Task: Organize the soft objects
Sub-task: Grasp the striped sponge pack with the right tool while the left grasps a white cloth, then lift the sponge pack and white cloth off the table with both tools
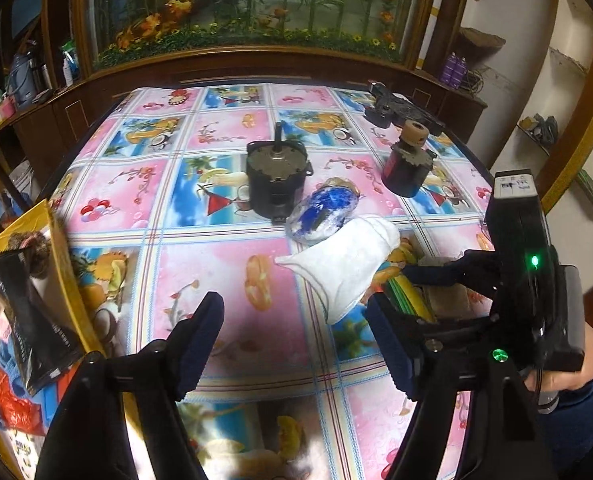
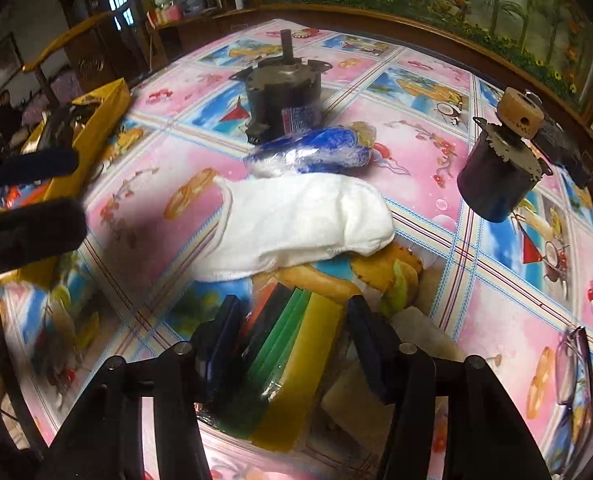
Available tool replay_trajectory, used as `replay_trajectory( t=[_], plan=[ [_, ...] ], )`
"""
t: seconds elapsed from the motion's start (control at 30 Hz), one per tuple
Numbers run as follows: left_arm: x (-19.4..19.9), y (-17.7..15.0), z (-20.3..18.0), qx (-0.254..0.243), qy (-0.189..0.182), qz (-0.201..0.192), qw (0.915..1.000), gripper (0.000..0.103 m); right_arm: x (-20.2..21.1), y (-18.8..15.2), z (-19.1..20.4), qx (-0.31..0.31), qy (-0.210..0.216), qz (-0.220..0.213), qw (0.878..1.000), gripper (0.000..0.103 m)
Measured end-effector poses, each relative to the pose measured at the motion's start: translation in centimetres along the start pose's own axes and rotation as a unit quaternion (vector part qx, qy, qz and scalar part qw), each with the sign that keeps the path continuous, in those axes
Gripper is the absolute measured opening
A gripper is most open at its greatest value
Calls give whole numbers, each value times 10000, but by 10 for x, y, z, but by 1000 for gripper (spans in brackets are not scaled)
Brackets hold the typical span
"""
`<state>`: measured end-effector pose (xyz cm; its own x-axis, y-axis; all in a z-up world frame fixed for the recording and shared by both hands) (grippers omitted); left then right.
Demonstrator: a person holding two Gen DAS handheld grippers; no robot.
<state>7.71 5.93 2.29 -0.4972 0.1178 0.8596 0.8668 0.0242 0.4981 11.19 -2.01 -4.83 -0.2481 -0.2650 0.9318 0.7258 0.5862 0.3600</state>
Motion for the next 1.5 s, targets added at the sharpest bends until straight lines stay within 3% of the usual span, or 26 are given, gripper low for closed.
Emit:
replay_trajectory(
  t=[0.17, 0.27, 0.43, 0.53, 0.7, 0.73, 0.77, 0.87, 1.07, 1.27, 1.5],
  plan=[
    [-16, 8, -16, -263, -59, 122, 9996, 77, 14, -6, -12, -95, 138, -114, 9998, 42],
    [-29, 12, -23, -403, -92, 206, 9989, 77, 39, -4, -39, -608, 354, -525, 9961, 42],
    [-53, 19, -44, -848, -16, 313, 9959, 77, 65, -3, -91, -1636, 672, -1054, 9786, 42],
    [-66, 25, -59, -1117, -20, 351, 9931, 77, 73, -2, -98, -1858, 829, -1226, 9714, 42],
    [-95, 34, -65, -1083, 40, 543, 9926, 76, 80, -1, -96, -1964, 940, -1344, 9667, 42],
    [-101, 34, -63, -1001, 65, 578, 9933, 59, 81, -2, -96, -1974, 936, -1358, 9664, 42],
    [-105, 33, -59, -890, 107, 623, 9940, 32, 82, -2, -97, -1985, 941, -1374, 9658, 42],
    [-103, 29, -53, -667, 122, 531, 9963, 19, 82, -1, -93, -1939, 978, -1389, 9662, 42],
    [-76, -10, -36, -313, 152, 428, 9985, 18, 77, 2, -67, -1509, 1037, -1265, 9749, 42],
    [-45, -58, -1, 153, 368, 238, 9989, 18, 55, 2, 2, -452, 984, -884, 9902, 42],
    [-40, -64, 4, 225, 458, 97, 9986, 19, 24, -5, 30, -14, 498, -539, 9973, 46]
  ],
)
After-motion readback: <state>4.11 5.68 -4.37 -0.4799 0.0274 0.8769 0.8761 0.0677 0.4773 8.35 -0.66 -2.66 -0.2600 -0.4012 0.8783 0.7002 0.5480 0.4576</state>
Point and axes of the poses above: each gripper's, at about its wrist camera, not at the fingertips, and x roughly against the way its jaws point, z to its left, y to its top, the point moved 7 cm from there along -x, roughly the way its jaws point, and after that the axes turned 8 degrees about z, right-handed, at the moved point
